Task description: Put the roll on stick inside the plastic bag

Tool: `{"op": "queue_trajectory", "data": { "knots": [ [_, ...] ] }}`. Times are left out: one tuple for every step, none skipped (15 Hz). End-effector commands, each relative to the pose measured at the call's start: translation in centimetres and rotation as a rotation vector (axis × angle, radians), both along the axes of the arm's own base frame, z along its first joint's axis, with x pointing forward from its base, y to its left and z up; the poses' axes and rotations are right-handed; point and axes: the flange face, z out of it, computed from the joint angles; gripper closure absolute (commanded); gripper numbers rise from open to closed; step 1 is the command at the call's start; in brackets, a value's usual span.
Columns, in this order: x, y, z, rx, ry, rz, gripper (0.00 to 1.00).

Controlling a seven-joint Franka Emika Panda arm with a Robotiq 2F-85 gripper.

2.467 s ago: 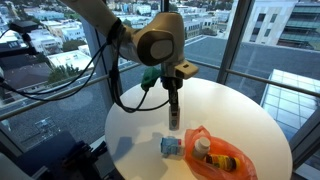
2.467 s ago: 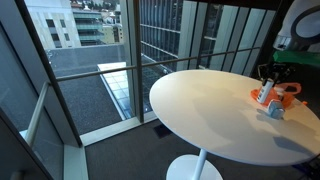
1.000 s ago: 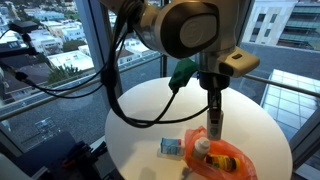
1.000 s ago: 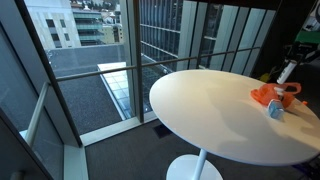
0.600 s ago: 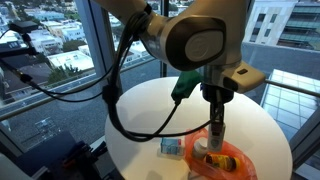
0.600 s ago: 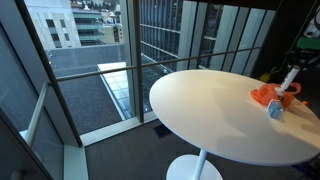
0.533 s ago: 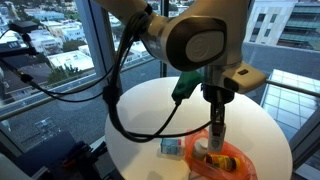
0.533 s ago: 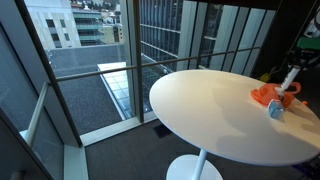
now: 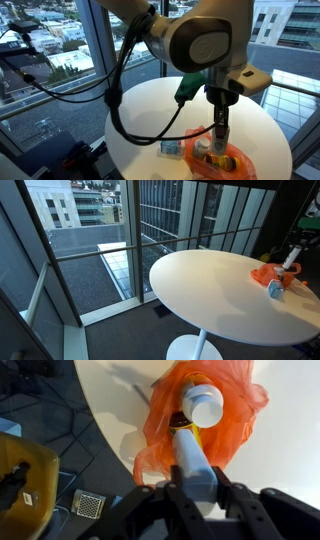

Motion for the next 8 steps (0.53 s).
{"op": "queue_trajectory", "data": {
  "knots": [
    [0.9,-1.1,0.8,-0.007,-0.006,-0.022,0.89],
    [1.1,-1.1,0.7,-0.010,-0.005,-0.022,0.89],
    [1.3,-1.1,0.6,-0.012,-0.005,-0.022,0.89],
    [1.5,-1.1,0.5,-0.013,-0.003,-0.021,0.89],
    [1.8,-1.1,0.3,-0.014,-0.001,-0.020,0.89],
    [2.0,-1.1,0.1,-0.016,0.003,-0.018,0.89],
    [2.3,-1.1,-0.1,-0.017,0.007,-0.015,0.89],
    [2.6,-1.0,-0.4,-0.016,0.012,-0.012,0.89]
  ]
}}
